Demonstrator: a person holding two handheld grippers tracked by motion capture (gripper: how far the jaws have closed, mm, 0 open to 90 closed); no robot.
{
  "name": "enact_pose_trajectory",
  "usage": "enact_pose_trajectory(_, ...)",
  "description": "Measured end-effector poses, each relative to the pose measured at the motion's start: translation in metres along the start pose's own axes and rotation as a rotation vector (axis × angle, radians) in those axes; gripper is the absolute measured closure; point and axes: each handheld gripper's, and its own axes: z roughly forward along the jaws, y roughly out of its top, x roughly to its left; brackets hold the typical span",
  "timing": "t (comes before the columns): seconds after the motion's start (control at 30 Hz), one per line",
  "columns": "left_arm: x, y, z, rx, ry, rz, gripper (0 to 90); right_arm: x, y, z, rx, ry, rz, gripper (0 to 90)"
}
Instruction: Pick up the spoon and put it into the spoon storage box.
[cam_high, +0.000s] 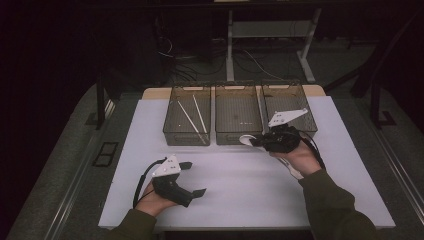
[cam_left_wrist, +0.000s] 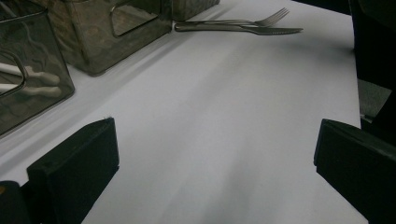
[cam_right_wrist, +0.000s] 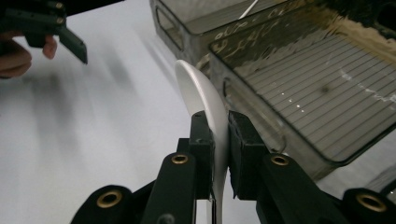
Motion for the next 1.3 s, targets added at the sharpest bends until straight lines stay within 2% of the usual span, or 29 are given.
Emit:
enact_pose_trajectory(0.4,0.0,0.0,0.0,0.0,0.0,0.0,0.0,-0.018,0.022,-0.003,-0.014,-0.047,0.016,80.8)
enact_pose_trajectory(0.63,0.0,0.0,0.0,0.001,-0.001,0.002,0.0,-0.026,0.036,0.003,-0.012,-0.068,0.017,80.8)
enact_pose_trajectory(0.97,-0.001,0.0,0.0,0.001,-0.002,-0.002,0.0,-0.036,0.057,0.023,-0.034,-0.087,0.026,80.8)
enact_pose_trajectory(1.3,-0.001,0.001,0.0,0.0,-0.004,0.005,0.0,-0.049,0.071,0.05,-0.024,-0.104,0.039,80.7)
